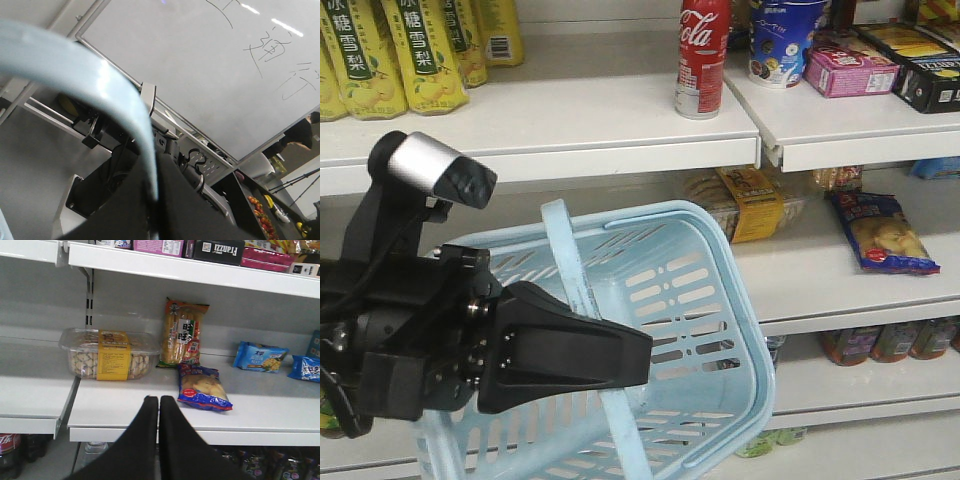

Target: Place coke in basket with both arms

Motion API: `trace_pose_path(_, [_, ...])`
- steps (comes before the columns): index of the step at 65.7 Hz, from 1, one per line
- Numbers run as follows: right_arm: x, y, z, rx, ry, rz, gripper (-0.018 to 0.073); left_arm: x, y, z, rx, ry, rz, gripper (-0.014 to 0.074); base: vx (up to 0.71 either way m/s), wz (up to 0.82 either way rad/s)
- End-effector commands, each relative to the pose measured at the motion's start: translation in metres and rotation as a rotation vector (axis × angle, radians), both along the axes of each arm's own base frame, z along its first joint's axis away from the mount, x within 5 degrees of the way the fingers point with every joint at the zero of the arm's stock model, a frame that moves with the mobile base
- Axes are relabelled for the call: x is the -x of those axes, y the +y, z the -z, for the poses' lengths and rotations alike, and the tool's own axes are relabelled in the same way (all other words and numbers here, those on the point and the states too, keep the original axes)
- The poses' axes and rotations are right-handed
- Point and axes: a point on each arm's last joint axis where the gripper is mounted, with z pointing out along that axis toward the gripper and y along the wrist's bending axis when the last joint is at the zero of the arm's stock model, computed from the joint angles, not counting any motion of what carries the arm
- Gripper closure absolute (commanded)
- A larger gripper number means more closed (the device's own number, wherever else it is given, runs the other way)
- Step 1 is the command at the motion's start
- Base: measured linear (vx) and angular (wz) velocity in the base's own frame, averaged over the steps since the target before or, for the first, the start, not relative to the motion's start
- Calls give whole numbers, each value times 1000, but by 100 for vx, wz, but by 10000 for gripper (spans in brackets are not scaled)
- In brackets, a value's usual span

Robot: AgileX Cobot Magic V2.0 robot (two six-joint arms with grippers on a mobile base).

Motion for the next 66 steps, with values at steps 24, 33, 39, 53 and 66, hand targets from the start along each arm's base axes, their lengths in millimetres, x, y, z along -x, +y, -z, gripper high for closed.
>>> trace_pose_path(24, [1, 1, -5, 15, -73, -12, 564, 11, 2, -23, 130, -14, 72, 603, 5, 13])
trace_pose_path(33, [1, 1, -5, 15, -73, -12, 564, 11, 2, -23, 130, -14, 72, 603, 4, 5])
trace_pose_path(39, [1, 1, -5, 15, -73, -12, 564, 11, 2, -23, 130, -14, 72, 603, 3, 1])
trace_pose_path(53, [1, 1, -5, 15, -73, -12, 564, 11, 2, -23, 130, -14, 72, 603, 3, 0])
trace_pose_path(66, [1, 1, -5, 15, -73, -12, 564, 11, 2, -23, 130, -14, 72, 603, 3, 3])
